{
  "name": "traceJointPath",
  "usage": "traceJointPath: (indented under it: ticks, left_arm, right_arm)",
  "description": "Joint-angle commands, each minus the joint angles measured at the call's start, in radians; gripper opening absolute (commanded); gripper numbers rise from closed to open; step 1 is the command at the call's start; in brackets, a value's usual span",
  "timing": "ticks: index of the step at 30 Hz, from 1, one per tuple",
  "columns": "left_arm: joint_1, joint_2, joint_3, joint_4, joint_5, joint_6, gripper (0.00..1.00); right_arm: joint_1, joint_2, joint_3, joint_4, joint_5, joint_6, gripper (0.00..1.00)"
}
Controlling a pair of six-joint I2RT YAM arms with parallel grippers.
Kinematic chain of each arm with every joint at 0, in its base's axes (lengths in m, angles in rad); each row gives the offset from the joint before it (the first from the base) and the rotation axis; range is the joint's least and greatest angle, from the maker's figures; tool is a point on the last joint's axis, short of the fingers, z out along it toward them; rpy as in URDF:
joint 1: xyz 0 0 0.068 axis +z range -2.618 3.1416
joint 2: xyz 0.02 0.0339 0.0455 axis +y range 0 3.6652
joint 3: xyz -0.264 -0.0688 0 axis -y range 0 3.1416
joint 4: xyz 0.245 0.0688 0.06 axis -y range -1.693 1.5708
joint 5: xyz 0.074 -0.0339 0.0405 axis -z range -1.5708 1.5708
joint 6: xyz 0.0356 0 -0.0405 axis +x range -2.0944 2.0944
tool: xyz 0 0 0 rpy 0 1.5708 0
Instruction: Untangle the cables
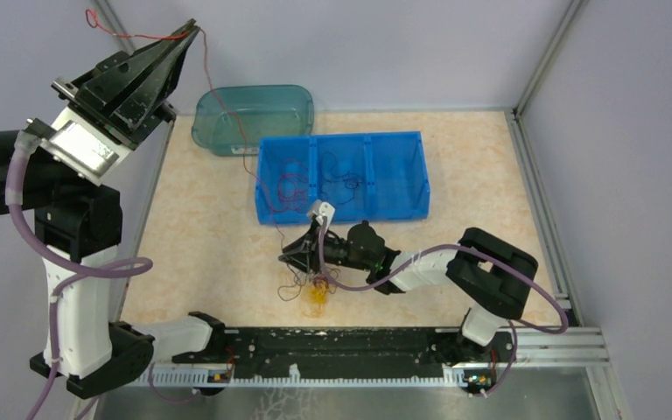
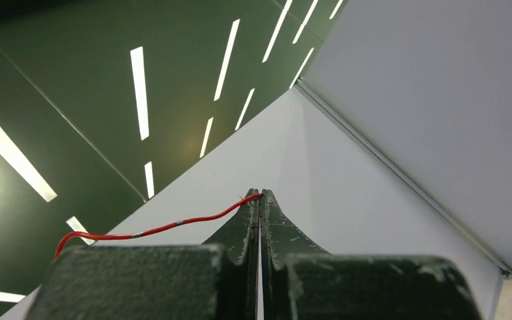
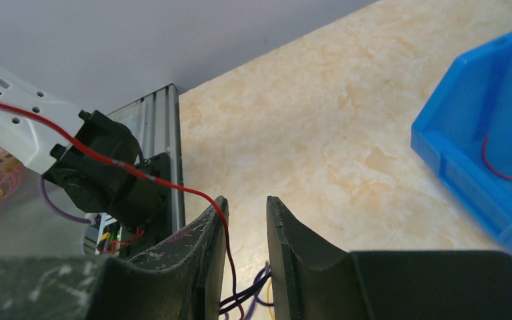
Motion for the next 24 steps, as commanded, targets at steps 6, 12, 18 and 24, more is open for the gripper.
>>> traceJointPath:
  ticks: [6,12,18,24]
  left_arm:
    - [-0.006,0.039,0.089,0.177,-0.123,0.104,0.0]
    - [-0.006,0.091,0.177,0.192,-0.153,0.187,0.0]
    - [-0.005,0.043,0.018,0.1,-0.125,0.216,0.0]
    - [-0.006,-0.008,-0.212,0.091,-0.158,0.236,0.0]
  right_arm:
    - [0.012,0.079,-0.101,0.192,0.061,0.052,0.31]
    - [0.02,0.115,-0.171,0.255,0.092,0.07,0.33]
    - [0.02,0.045,-0.204,0.246,0.128,0.066,0.39]
    - [0.02,-0.118,-0.262,0.2,0.207,0.043,0.47]
